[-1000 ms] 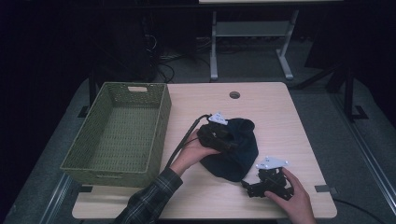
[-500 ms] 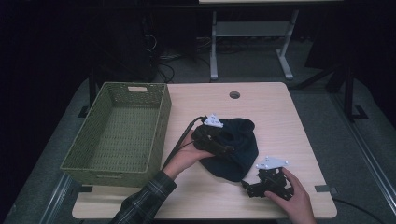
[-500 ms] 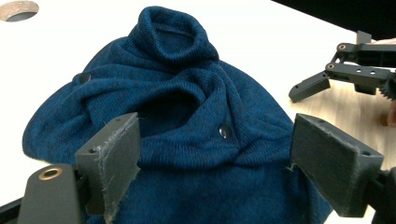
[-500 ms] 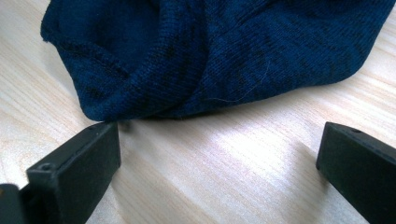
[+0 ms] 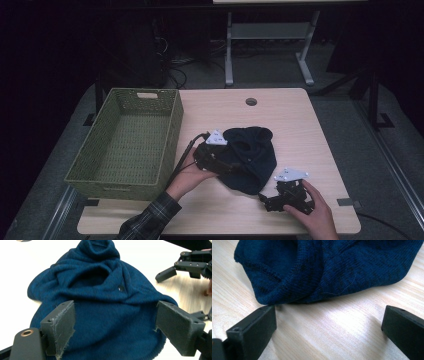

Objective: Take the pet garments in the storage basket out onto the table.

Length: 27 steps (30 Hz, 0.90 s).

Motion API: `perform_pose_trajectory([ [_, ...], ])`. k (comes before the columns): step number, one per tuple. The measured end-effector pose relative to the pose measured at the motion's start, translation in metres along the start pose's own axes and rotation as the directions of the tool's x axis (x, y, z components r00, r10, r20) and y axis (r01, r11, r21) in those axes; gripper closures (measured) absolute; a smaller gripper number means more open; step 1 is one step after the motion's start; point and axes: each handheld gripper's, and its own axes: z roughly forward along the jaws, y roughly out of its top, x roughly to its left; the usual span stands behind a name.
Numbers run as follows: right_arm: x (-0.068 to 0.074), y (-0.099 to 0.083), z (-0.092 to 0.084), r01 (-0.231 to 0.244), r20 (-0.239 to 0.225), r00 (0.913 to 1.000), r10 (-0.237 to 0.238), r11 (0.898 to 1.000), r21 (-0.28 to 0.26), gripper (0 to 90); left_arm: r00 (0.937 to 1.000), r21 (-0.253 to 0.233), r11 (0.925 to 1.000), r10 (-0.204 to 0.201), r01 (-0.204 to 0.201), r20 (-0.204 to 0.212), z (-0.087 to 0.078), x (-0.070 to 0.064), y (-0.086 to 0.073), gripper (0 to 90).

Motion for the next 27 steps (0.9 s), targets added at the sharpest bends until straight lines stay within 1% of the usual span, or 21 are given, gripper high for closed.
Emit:
perform_pose_trajectory([
  [3, 0.000, 0.000, 0.000, 0.001, 0.000, 1.0000, -0.001, 1.000, -0.001, 0.0, 0.9998, 0.004, 1.0000, 0.001, 0.000, -0.018, -0.004, -0.002, -0.009, 16.1],
  [4, 0.000, 0.000, 0.000, 0.001, 0.000, 1.0000, -0.001, 1.000, 0.000, 0.0, 0.9998, 0.001, 1.0000, -0.005, 0.005, -0.020, -0.005, -0.003, -0.012, 16.0],
  [5, 0.000, 0.000, 0.000, 0.001, 0.000, 1.0000, -0.001, 1.000, 0.000, 0.0, 0.9998, 0.001, 1.0000, -0.005, 0.005, -0.020, -0.005, -0.003, -0.012, 16.0],
  [6, 0.000, 0.000, 0.000, 0.001, 0.000, 1.0000, -0.001, 1.000, -0.001, 0.0, 0.9997, 0.004, 1.0000, -0.004, 0.005, -0.023, -0.006, -0.003, -0.015, 16.0],
  [8, 0.000, 0.000, 0.000, 0.001, 0.000, 1.0000, -0.001, 1.000, 0.000, 0.0, 0.9993, 0.010, 0.9998, -0.018, 0.018, -0.032, -0.009, -0.006, -0.025, 16.0],
  [9, 0.000, 0.000, 0.000, 0.001, 0.000, 1.0000, -0.001, 1.000, -0.001, 0.0, 0.9992, 0.019, 0.9997, -0.016, 0.017, -0.037, -0.009, -0.007, -0.028, 15.9],
  [10, 0.000, 0.000, 0.000, 0.001, 0.000, 1.0000, -0.001, 1.000, -0.001, 0.0, 0.9992, 0.019, 0.9997, -0.016, 0.017, -0.037, -0.009, -0.007, -0.028, 15.8],
  [12, 0.000, 0.000, 0.000, 0.000, -0.001, 1.0000, 0.000, 1.000, 0.000, 0.0, 0.9985, 0.030, 0.9993, -0.021, 0.022, -0.051, -0.011, -0.008, -0.037, 15.6],
  [13, 0.000, 0.000, 0.000, -0.001, 0.000, 1.0000, 0.001, 1.000, 0.000, 0.0, 0.9985, 0.030, 0.9993, -0.021, 0.022, -0.051, -0.011, -0.008, -0.037, 15.6],
  [14, 0.000, 0.000, 0.000, 0.000, 0.000, 1.0000, 0.000, 1.000, 0.001, 0.0, 0.9978, 0.037, 0.9989, -0.027, 0.029, -0.061, -0.011, -0.011, -0.043, 15.6],
  [15, 0.000, 0.000, 0.000, 0.000, 0.000, 1.0000, 0.000, 1.000, 0.001, 0.0, 0.9978, 0.037, 0.9989, -0.027, 0.029, -0.061, -0.011, -0.011, -0.043, 15.6],
  [16, 0.000, 0.000, 0.000, 0.000, 0.000, 1.0000, 0.000, 1.000, 0.000, 0.0, 0.9971, 0.044, 0.9986, -0.024, 0.027, -0.072, -0.012, -0.013, -0.048, 15.6],
  [17, 0.000, 0.000, 0.000, -0.001, 0.000, 1.0000, 0.001, 1.000, 0.000, 0.0, 0.9970, 0.056, 0.9981, -0.020, 0.024, -0.075, -0.012, -0.015, -0.051, 15.6],
  [19, 0.000, 0.000, 0.000, 0.000, 0.000, 1.0000, 0.000, 1.000, 0.001, 0.0, 0.9969, 0.063, 0.9977, -0.021, 0.026, -0.076, -0.012, -0.016, -0.053, 14.9],
  [20, 0.000, 0.000, 0.000, 0.000, 0.000, 1.0000, 0.000, 1.000, 0.000, 0.0, 0.9965, 0.077, 0.9967, -0.019, 0.025, -0.081, -0.012, -0.017, -0.057, 14.7],
  [22, 0.000, 0.000, 0.000, 0.000, 0.000, 1.0000, 0.000, 1.000, 0.000, 0.0, 0.9964, 0.096, 0.9946, -0.031, 0.038, -0.079, -0.011, -0.018, -0.063, 14.6],
  [23, 0.000, 0.000, 0.000, 0.000, 0.000, 1.0000, 0.000, 1.000, 0.000, 0.0, 0.9969, 0.132, 0.9905, -0.028, 0.038, -0.073, -0.010, -0.020, -0.070, 14.2],
  [26, 0.000, 0.000, 0.000, 0.000, 0.000, 1.0000, 0.000, 1.000, 0.000, 0.0, 0.9962, 0.164, 0.9860, -0.016, 0.030, -0.085, -0.009, -0.023, -0.076, 13.7],
  [27, 0.000, 0.000, 0.000, 0.000, 0.000, 1.0000, 0.000, 1.000, 0.001, 0.0, 0.9952, 0.172, 0.9849, -0.006, 0.023, -0.098, -0.008, -0.024, -0.078, 13.6],
])
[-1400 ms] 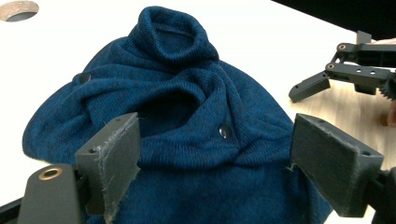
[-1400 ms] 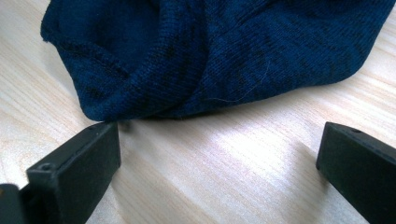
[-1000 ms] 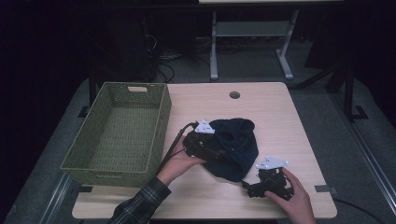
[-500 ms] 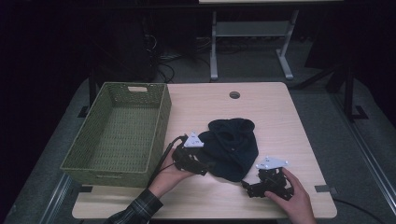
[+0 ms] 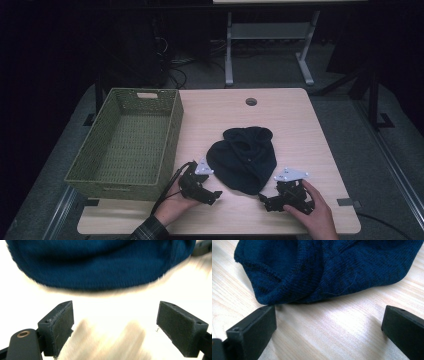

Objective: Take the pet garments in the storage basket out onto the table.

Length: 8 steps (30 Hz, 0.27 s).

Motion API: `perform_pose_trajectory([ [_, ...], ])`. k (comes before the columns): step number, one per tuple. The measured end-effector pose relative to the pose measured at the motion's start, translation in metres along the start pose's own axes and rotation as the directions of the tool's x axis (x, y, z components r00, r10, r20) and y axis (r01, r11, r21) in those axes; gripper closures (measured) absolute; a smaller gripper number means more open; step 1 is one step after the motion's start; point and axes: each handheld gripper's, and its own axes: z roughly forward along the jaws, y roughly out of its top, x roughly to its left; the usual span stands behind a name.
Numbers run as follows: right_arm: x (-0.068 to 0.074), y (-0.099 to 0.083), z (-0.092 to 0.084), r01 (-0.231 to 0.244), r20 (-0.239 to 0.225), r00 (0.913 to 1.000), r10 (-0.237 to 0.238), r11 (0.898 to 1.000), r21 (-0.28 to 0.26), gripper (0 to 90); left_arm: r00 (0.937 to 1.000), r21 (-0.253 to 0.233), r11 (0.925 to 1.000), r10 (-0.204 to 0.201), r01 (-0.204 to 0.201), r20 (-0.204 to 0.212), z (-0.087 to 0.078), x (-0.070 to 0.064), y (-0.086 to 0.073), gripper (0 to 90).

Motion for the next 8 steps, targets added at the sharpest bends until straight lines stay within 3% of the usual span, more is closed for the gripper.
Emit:
perform_pose_trajectory([
  [3, 0.0000, 0.0000, 0.0000, 0.000, 0.000, 1.0000, 0.000, 1.000, 0.000, 0.0, 0.9996, 0.033, 0.9993, 0.020, -0.019, -0.021, 0.0041, -0.0019, -0.0033, 13.5],
  [8, 0.0000, -0.0002, 0.0000, 0.001, 0.000, 1.0000, -0.001, 1.000, -0.002, 0.0, 0.9996, 0.012, 0.9997, 0.023, -0.023, -0.018, 0.0060, -0.0017, -0.0053, 12.7],
])
